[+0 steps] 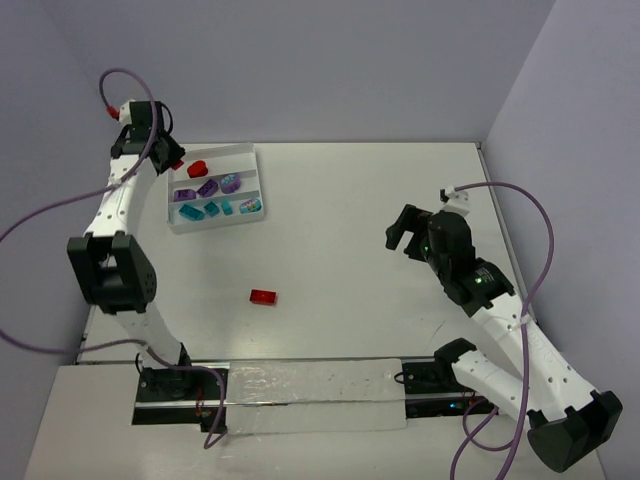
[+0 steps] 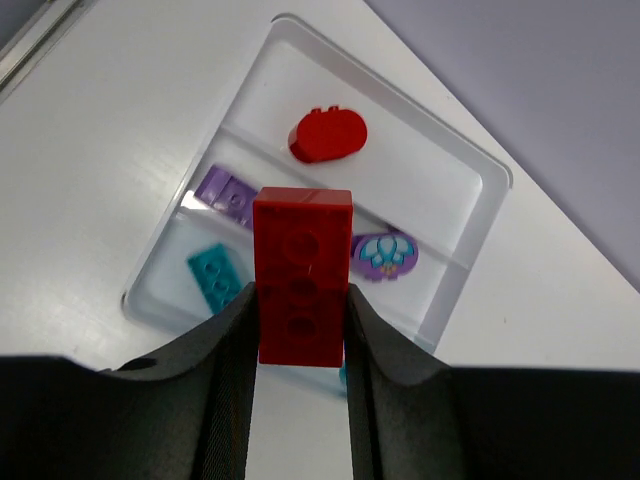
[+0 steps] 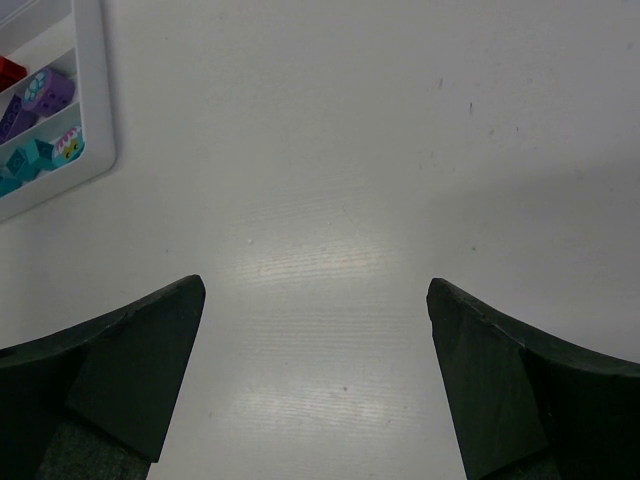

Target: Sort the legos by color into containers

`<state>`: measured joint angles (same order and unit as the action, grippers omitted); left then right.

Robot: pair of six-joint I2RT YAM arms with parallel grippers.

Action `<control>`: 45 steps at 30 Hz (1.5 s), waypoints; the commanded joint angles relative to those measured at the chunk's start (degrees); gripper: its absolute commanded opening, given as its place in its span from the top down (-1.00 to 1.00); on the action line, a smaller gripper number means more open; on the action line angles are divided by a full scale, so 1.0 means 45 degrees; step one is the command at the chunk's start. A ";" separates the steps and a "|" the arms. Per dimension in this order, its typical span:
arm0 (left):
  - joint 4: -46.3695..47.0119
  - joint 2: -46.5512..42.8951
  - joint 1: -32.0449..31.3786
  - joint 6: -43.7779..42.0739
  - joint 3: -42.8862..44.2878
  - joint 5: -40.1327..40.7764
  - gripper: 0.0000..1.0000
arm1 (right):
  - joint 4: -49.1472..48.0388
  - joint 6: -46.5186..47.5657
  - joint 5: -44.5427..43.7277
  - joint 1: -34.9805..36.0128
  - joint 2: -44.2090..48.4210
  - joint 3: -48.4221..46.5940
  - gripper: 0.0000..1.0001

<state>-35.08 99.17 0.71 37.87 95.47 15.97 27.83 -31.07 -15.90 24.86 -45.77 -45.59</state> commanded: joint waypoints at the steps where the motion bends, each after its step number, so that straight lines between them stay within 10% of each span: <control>1: -0.0572 0.2883 -0.0060 -0.0735 0.2675 -0.0597 1.00 | -0.0012 -0.0020 -0.0409 -0.0037 -0.0236 -0.0835 -1.00; 26: 0.1277 0.9323 -0.0617 -0.0271 0.7788 -0.3212 0.87 | 0.0301 -0.0082 -0.0593 -0.0003 -0.1118 -0.0851 -1.00; 35: 0.1459 0.8940 -0.0705 -0.0195 0.7597 -0.2854 -0.35 | 0.0301 -0.0076 -0.0577 0.0002 -0.1235 -0.0787 -1.00; 45: 0.1237 0.5638 -0.1088 -0.0896 0.5768 -0.2700 -0.57 | 0.0406 0.0069 -0.0654 0.0014 -0.0887 -0.0799 -1.00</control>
<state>-31.21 137.23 -2.76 36.35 124.70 3.17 28.89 -31.04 -17.20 24.86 -51.06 -47.27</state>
